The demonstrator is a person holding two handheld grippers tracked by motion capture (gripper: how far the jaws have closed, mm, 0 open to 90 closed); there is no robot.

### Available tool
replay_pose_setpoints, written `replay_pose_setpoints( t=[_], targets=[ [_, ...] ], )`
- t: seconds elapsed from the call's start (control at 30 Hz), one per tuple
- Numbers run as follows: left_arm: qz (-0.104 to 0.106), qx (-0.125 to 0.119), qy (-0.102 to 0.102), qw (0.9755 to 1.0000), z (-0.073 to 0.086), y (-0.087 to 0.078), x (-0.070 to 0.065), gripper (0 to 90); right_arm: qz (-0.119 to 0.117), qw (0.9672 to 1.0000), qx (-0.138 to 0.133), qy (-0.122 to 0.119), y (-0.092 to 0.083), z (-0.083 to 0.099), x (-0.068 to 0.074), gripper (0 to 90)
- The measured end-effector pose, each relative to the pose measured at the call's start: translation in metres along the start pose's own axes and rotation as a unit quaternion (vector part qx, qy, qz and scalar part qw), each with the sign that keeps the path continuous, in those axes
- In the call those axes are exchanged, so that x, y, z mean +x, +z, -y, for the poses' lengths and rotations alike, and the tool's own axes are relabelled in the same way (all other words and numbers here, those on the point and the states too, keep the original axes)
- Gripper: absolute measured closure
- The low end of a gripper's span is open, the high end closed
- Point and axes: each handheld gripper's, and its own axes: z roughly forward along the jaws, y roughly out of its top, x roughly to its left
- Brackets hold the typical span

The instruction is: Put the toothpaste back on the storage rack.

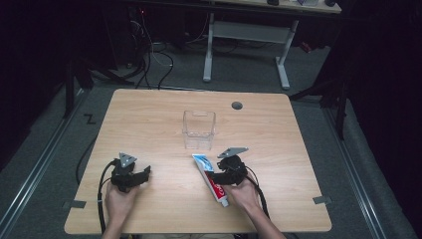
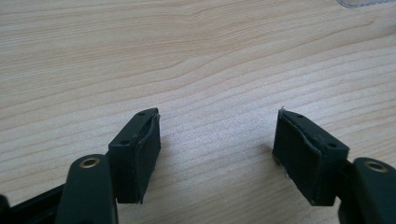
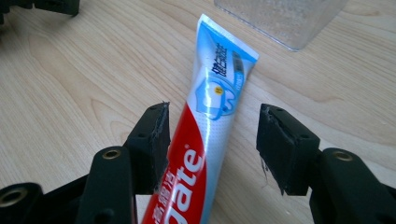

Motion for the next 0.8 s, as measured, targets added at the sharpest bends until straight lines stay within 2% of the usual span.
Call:
replay_pose_setpoints(
  t=[0.27, 0.63, 0.8],
  targets=[
    [0.0, 0.0, 0.0, 1.0, 0.0, 0.0, 0.0, 32.2, -0.001, 0.9998, 0.018, -0.008, 0.012, -0.007, 0.006, 43.3],
    [0.0, 0.001, 0.001, 1.0, 0.0, 0.0, 0.0, 32.2, 0.008, 0.999, 0.045, -0.004, 0.022, -0.018, 0.008, 42.4],
    [0.001, 0.0, 0.0, 1.0, 0.0, 0.0, 0.0, 32.1, 0.017, 0.9976, 0.067, 0.003, 0.03, -0.021, 0.009, 42.5]
  ],
)
